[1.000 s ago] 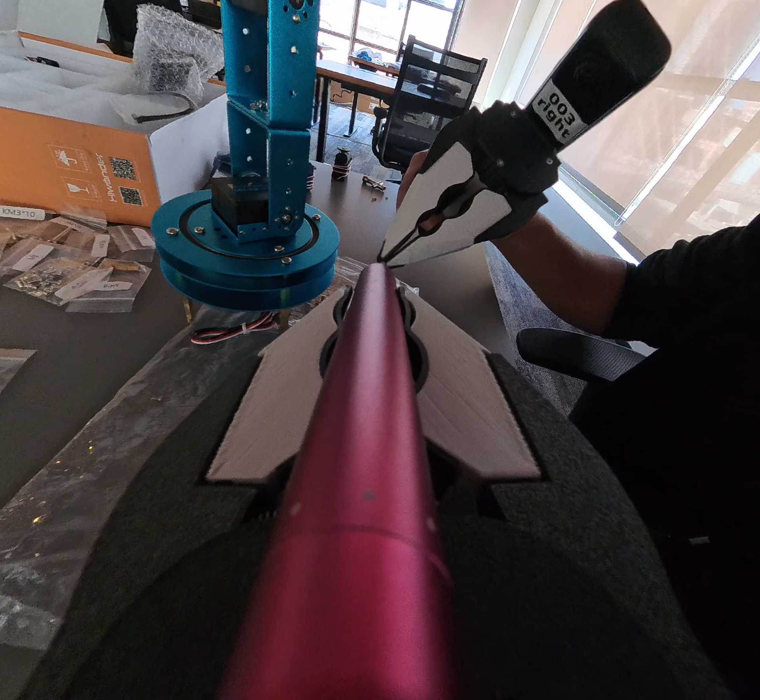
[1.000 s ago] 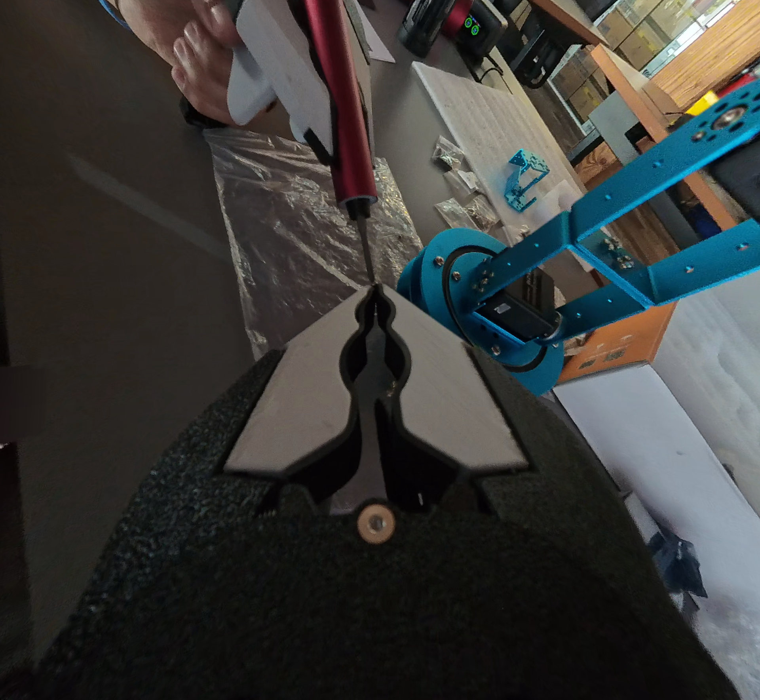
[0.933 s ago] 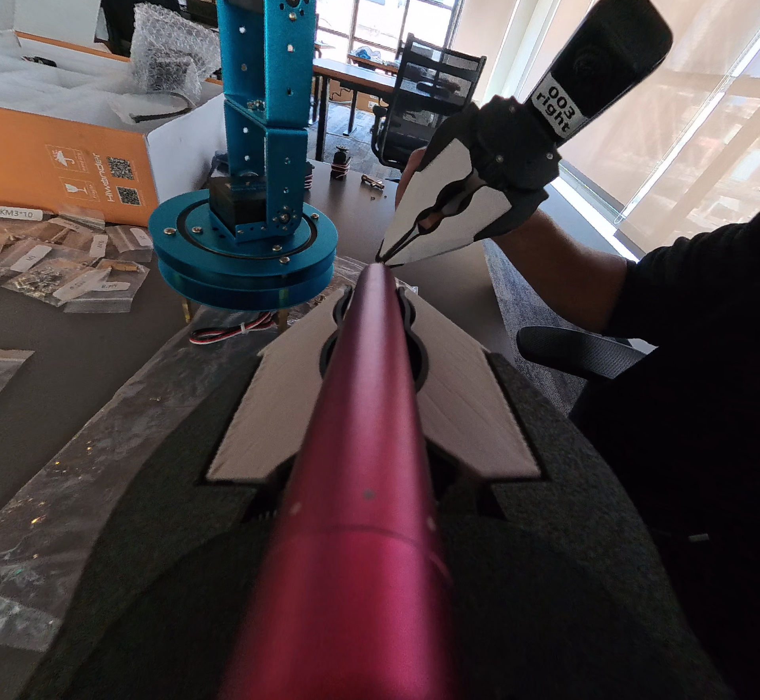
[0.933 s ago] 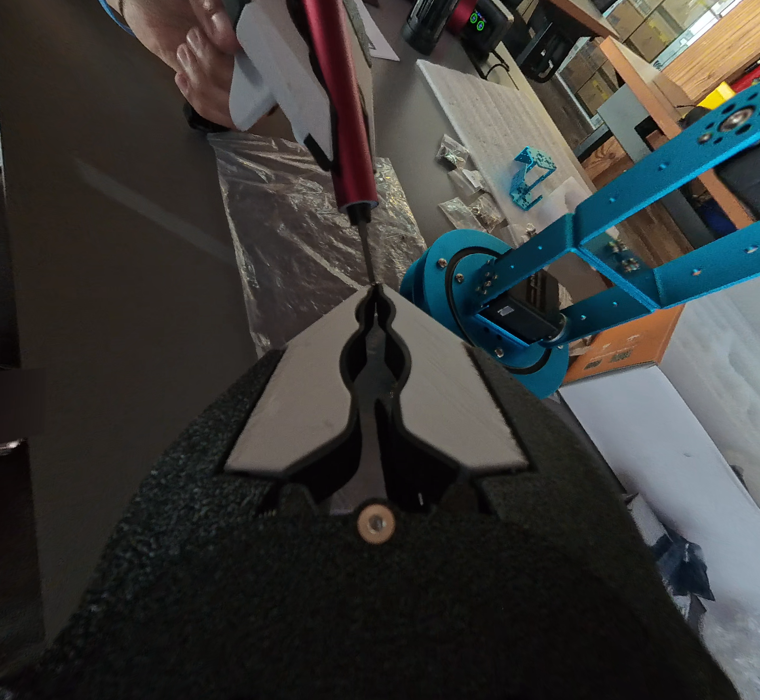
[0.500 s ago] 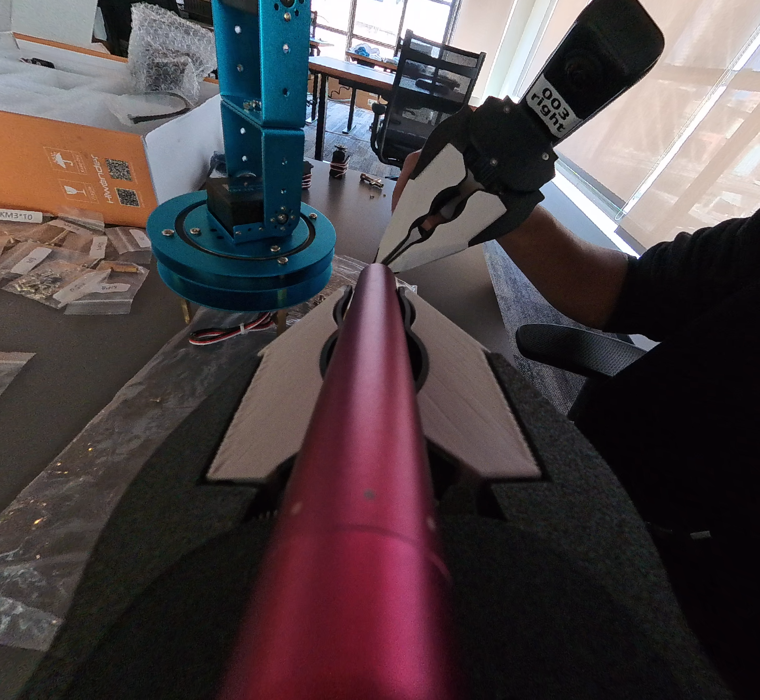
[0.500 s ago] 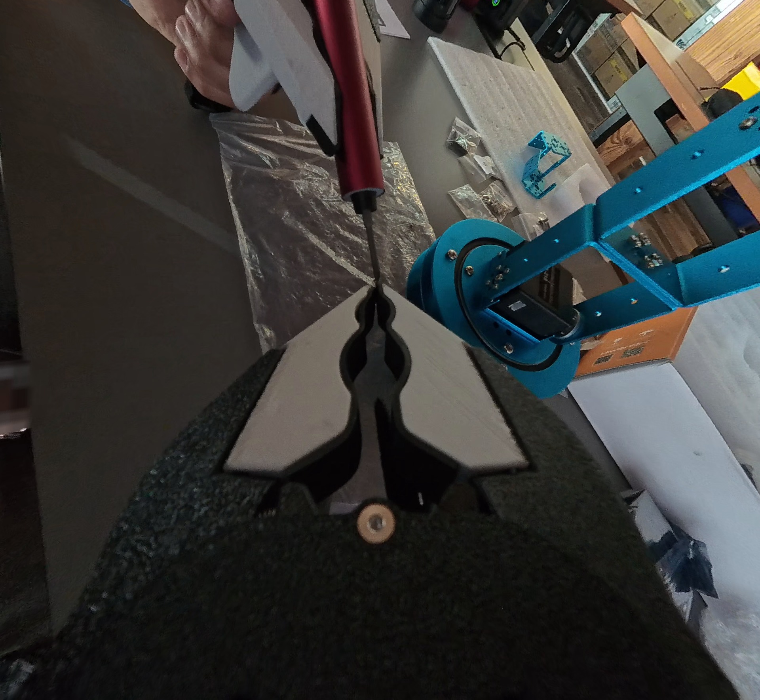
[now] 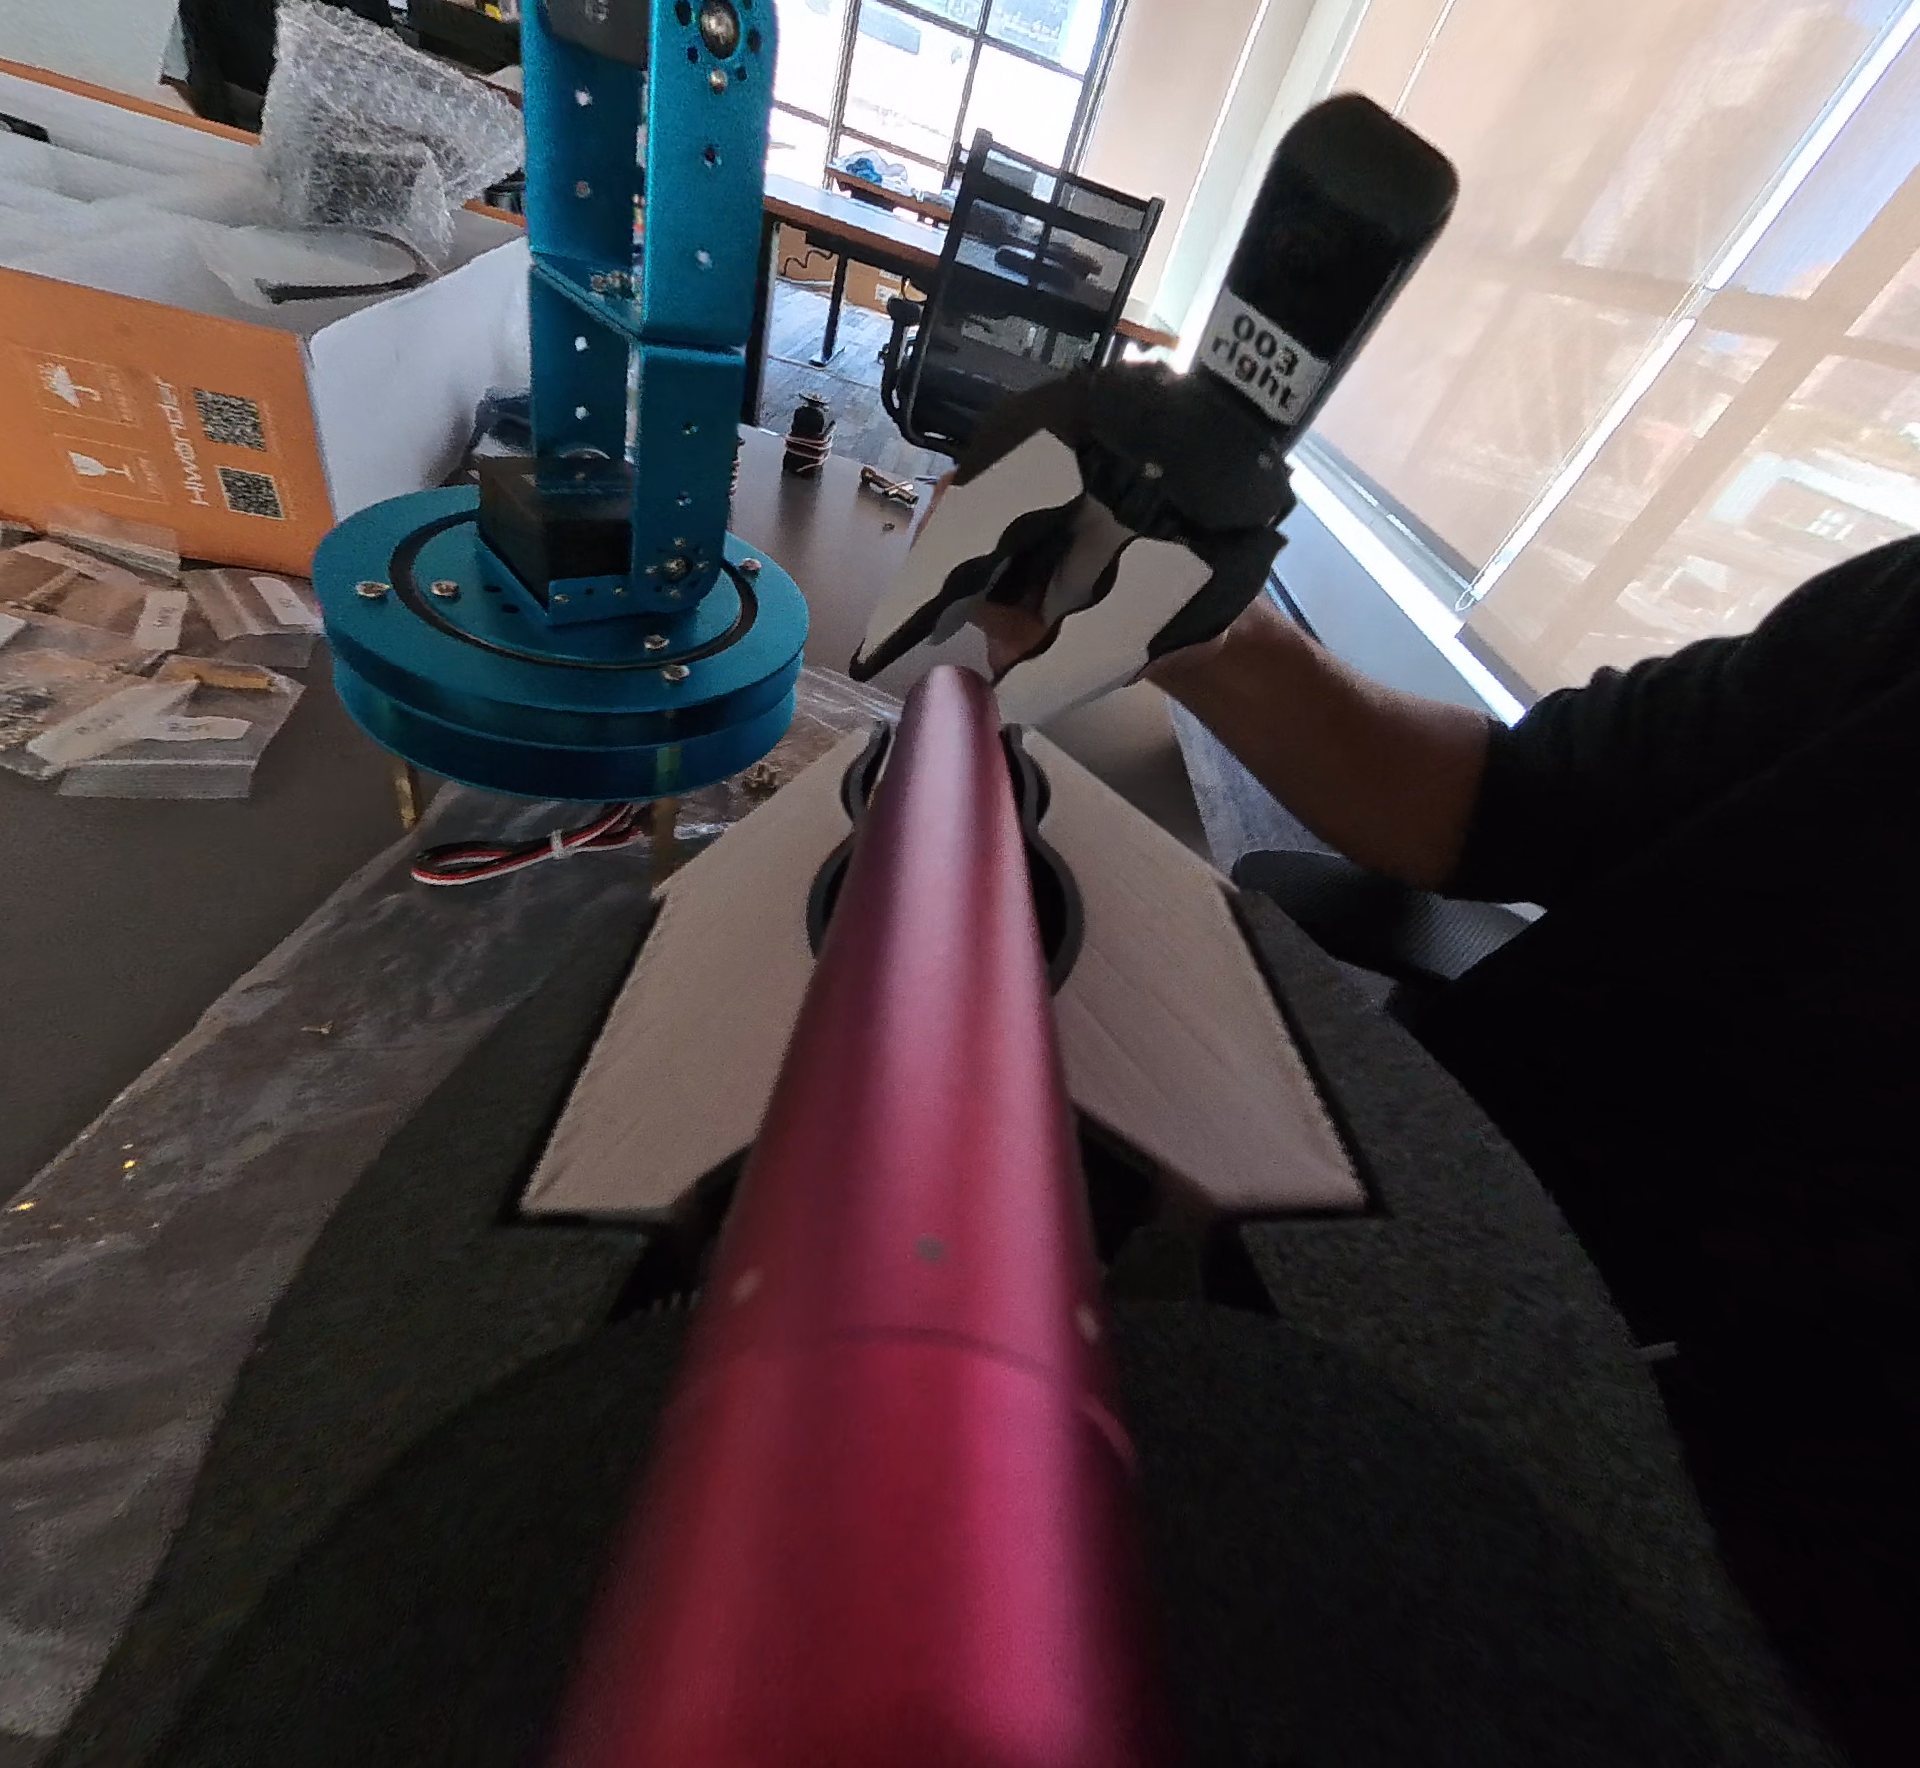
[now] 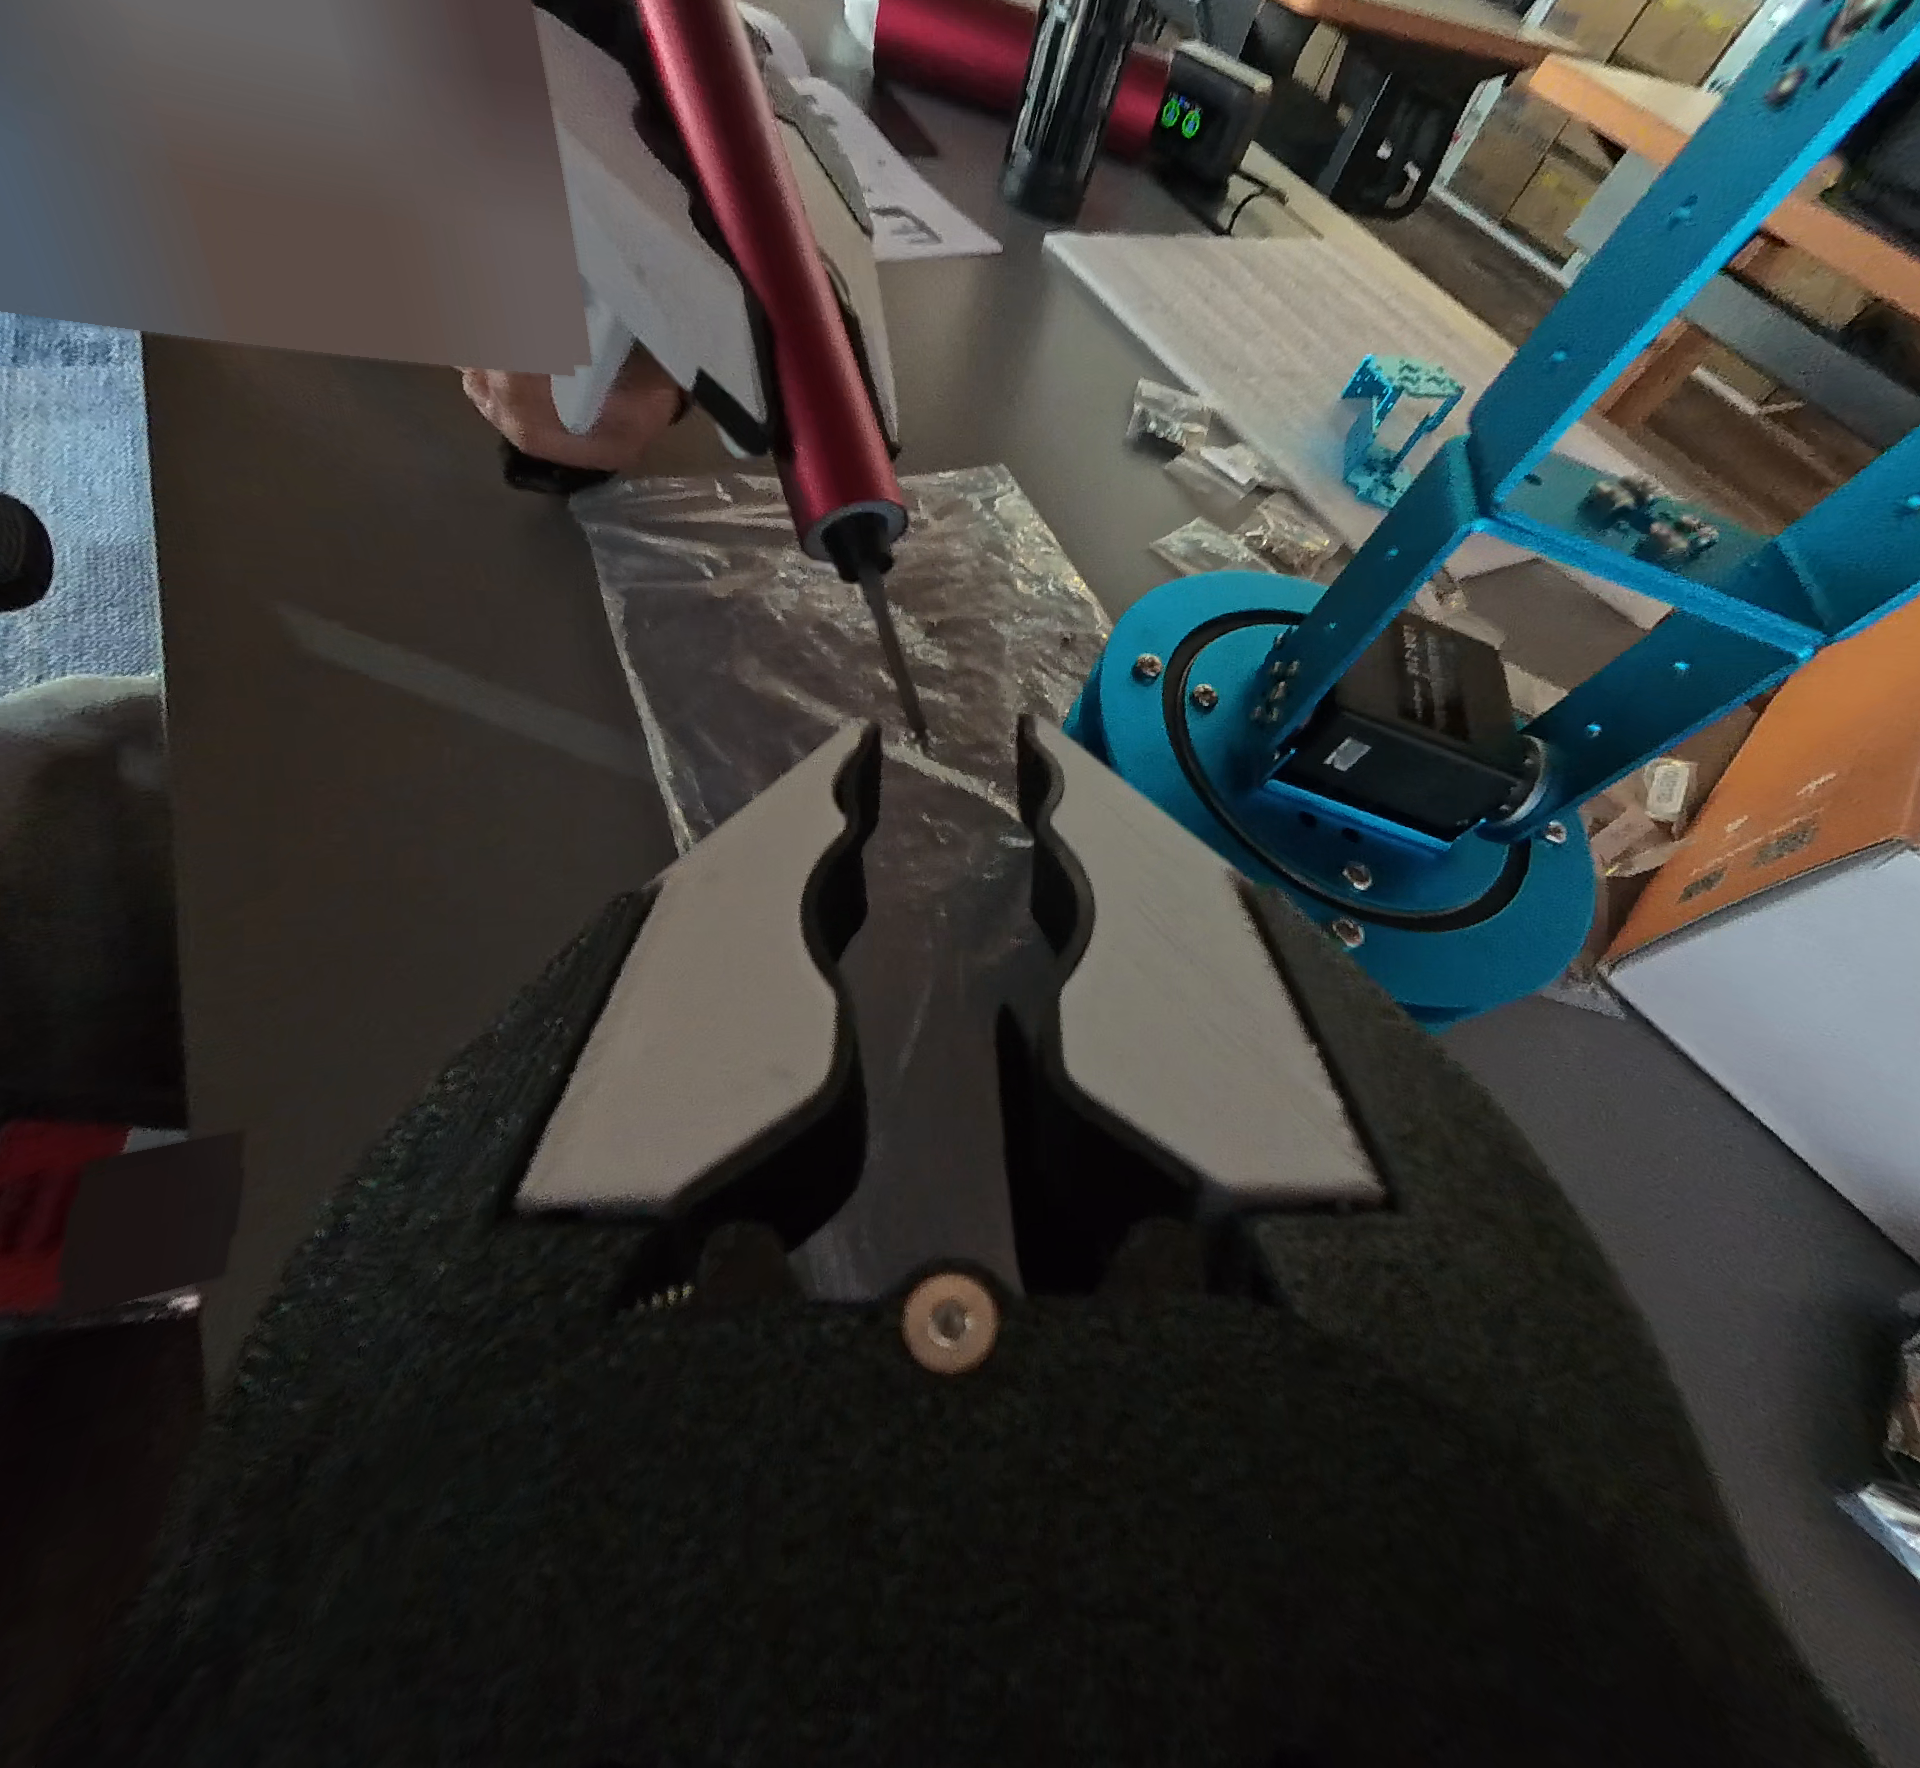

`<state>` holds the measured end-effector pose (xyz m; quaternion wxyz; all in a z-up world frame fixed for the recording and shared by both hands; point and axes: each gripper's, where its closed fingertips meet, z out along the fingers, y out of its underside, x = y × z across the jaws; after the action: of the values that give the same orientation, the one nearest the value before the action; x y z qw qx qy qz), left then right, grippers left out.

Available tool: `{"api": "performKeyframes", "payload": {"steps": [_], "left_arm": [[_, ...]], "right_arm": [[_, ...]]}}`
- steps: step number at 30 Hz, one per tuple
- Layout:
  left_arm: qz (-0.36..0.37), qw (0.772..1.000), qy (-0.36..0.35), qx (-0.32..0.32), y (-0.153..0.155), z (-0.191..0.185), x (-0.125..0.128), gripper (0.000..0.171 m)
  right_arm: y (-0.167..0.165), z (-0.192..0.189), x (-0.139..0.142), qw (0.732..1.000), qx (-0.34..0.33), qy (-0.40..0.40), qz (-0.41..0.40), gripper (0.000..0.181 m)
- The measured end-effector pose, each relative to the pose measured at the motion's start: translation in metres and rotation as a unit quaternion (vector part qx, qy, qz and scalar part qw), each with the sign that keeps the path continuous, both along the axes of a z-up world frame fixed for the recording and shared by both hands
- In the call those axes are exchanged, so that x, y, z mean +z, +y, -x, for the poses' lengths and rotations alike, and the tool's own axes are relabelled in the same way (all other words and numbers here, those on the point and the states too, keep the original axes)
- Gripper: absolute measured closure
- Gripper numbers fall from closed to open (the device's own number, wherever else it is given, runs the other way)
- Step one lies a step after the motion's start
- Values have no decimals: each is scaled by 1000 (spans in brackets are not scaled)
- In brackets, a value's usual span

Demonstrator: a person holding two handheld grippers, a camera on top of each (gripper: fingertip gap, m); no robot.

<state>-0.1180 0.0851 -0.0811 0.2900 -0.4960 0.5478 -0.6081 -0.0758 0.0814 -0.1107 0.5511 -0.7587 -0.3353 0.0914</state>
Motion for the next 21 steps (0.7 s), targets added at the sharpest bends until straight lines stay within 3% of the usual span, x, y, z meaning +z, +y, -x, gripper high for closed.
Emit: {"api": "performKeyframes", "payload": {"steps": [5,11,14,21], "left_arm": [[43,999,-8,-8,3,1,6,151],[99,995,-14,-24,4,3,12,150],[99,995,-12,-22,5,3,11,151],[93,995,-12,-22,4,2,12,151]], "right_arm": [[4,4,4,999,-15,11,-41,158],[11,-3,16,991,-78,-2,-113,153],[11,-3,23,982,-104,-17,-155,153],[8,-4,21,982,-108,-14,-156,153]]}}
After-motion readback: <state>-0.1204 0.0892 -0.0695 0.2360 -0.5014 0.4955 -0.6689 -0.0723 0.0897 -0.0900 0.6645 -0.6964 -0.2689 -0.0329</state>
